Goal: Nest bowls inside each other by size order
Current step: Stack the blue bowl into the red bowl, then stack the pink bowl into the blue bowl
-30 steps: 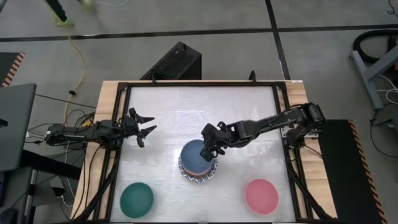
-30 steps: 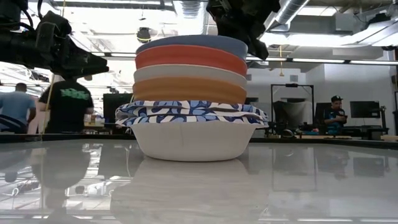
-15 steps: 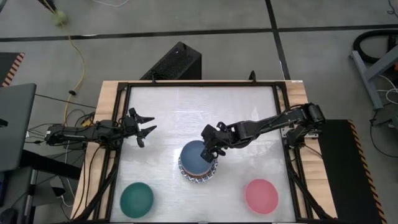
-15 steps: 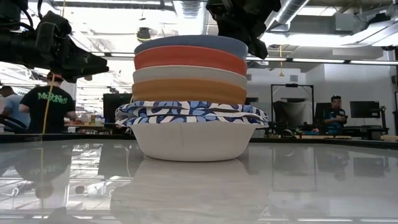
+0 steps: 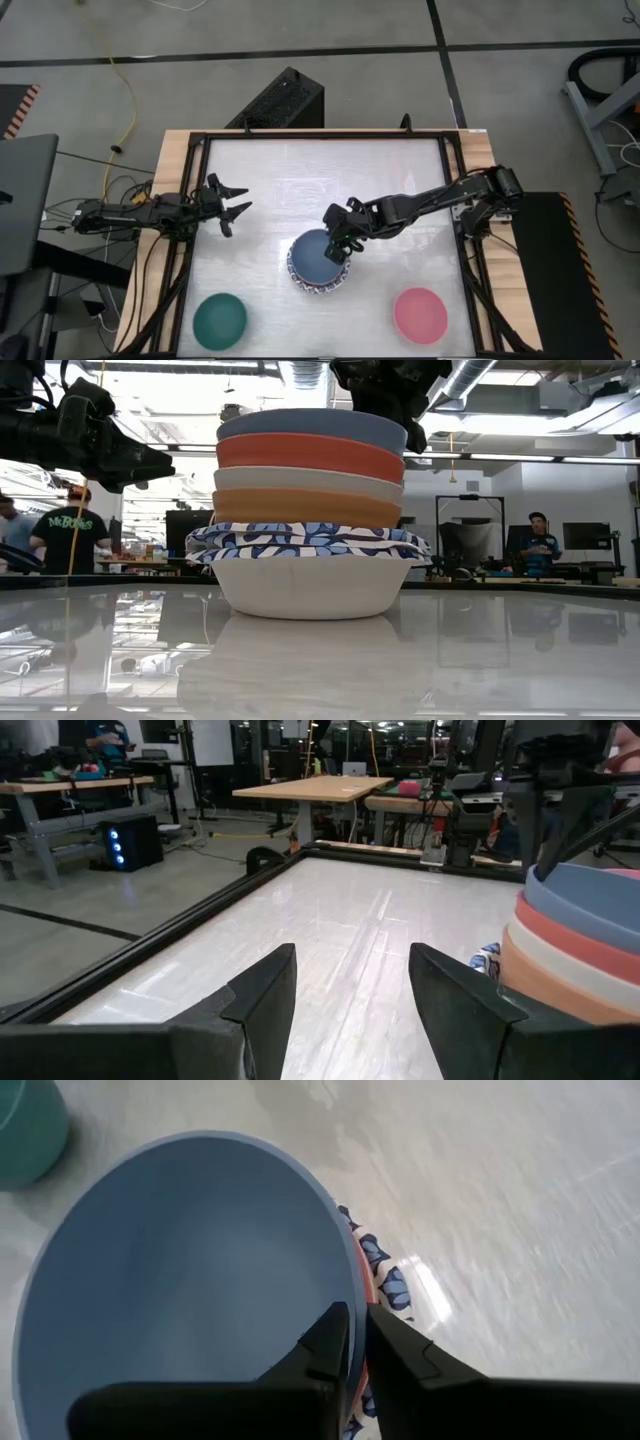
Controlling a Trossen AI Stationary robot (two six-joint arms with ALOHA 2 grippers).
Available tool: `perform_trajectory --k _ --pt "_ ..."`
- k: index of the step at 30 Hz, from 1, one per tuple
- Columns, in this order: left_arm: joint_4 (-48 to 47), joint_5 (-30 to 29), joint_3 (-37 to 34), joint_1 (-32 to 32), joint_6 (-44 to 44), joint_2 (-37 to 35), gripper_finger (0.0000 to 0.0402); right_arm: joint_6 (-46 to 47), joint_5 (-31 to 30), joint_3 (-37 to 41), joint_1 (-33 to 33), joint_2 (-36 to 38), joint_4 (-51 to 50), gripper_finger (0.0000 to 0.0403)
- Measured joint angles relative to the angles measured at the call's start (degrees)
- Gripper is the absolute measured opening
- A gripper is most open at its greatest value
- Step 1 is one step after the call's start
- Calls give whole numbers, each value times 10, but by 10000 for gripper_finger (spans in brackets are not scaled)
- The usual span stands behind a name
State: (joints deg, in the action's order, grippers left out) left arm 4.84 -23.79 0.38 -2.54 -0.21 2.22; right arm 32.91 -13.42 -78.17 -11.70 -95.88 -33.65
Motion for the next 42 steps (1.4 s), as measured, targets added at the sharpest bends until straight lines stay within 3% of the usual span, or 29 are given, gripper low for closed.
perform_trajectory --k 10,14,22,26,32,42 --pt "0 0 0 0 0 0 185 -5 -15 0 0 0 0 182" --pt "0 0 0 0 0 0 185 -4 -15 0 6 2 -3 208" --pt "0 0 0 0 0 0 185 -4 -8 -24 14 10 -30 199" --pt "0 0 0 0 0 0 185 10 74 -71 19 14 -108 185" --pt "0 0 0 0 0 0 185 87 112 -145 4 15 -308 164" --pt "0 0 0 0 0 0 185 299 106 -120 -121 13 -502 149"
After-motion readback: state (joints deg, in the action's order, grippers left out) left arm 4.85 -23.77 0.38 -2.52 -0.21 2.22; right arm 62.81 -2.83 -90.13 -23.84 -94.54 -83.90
